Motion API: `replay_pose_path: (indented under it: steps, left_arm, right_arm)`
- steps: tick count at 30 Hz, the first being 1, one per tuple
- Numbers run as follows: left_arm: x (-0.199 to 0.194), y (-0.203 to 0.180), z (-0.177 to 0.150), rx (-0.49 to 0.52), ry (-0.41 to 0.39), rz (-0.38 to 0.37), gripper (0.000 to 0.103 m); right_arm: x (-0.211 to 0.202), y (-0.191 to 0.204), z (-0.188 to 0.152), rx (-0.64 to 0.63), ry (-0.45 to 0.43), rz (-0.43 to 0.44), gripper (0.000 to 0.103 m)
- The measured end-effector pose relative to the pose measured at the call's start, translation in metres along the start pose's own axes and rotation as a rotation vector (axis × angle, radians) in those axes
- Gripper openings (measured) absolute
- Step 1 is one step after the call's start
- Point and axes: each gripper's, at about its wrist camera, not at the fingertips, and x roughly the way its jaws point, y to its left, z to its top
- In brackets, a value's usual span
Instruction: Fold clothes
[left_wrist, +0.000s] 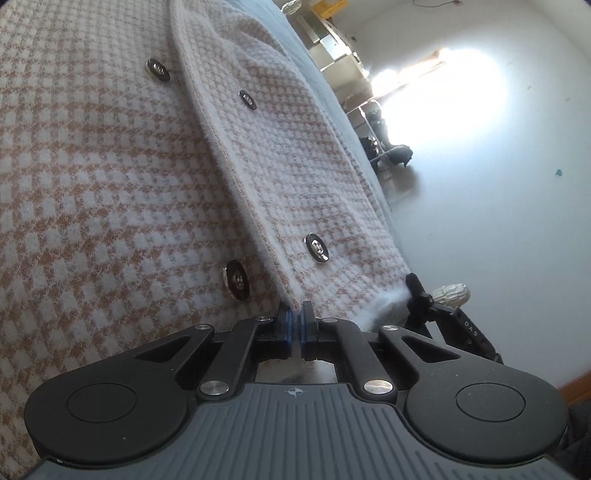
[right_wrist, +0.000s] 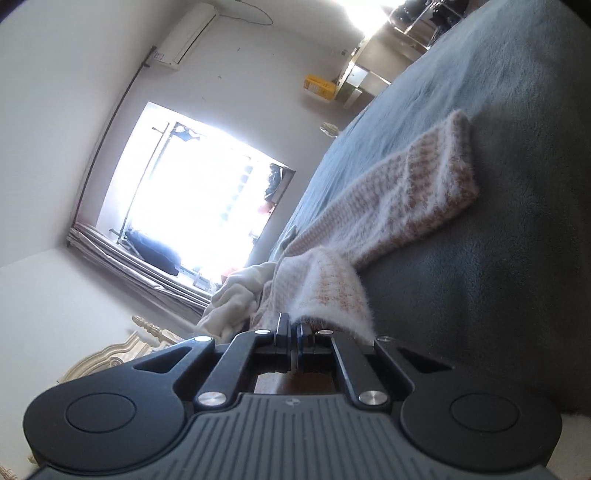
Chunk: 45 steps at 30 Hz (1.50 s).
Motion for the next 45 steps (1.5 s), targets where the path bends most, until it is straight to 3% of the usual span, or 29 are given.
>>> replay_pose_path:
  steps: [4, 5, 7, 10, 15, 20, 25, 28, 31, 37, 45]
  left_arm:
    - [0.002, 0.011, 0.006, -0.123, 0.007, -0.095, 0.002]
    - [-0.001, 0.009, 0.009, -0.14, -0.002, -0.13, 0.002]
    - [-0.006, 0.002, 0.017, -0.167, -0.024, -0.201, 0.002]
    - [-0.012, -0.011, 0.031, -0.176, -0.065, -0.287, 0.002]
    - [-0.011, -0.027, 0.045, -0.161, -0.092, -0.336, 0.002]
    - [-0.004, -0.037, 0.053, -0.143, -0.099, -0.347, 0.002]
    - [0.002, -0.042, 0.059, -0.141, -0.093, -0.359, 0.002]
    - [0.001, -0.039, 0.059, -0.142, -0.09, -0.365, 0.002]
    - [-0.003, -0.034, 0.06, -0.145, -0.089, -0.372, 0.002]
    - [-0.014, -0.028, 0.058, -0.148, -0.093, -0.393, 0.002]
    - [-0.012, -0.028, 0.058, -0.141, -0.088, -0.394, 0.002]
  right_arm:
    - [-0.003, -0.01, -0.013, 0.023, 0.05, -0.02, 0.012]
    - [-0.006, -0.009, -0.017, 0.015, 0.053, -0.011, 0.017]
    - [-0.018, -0.002, -0.023, -0.009, 0.049, 0.051, 0.039]
    - [-0.028, 0.009, -0.034, -0.052, 0.101, 0.116, 0.042]
    - [-0.01, 0.037, -0.061, -0.219, 0.233, 0.078, 0.041]
    - [0.007, 0.079, -0.078, -0.562, 0.244, -0.035, 0.039]
    - [0.029, 0.09, -0.085, -0.744, 0.309, -0.105, 0.036]
    - [0.048, 0.083, -0.086, -0.747, 0.386, -0.169, 0.028]
    - [0.054, 0.078, -0.084, -0.704, 0.441, -0.129, 0.01]
    - [0.043, 0.098, -0.075, -0.741, 0.344, -0.034, 0.005]
    - [0.052, 0.092, -0.067, -0.704, 0.31, -0.041, 0.005]
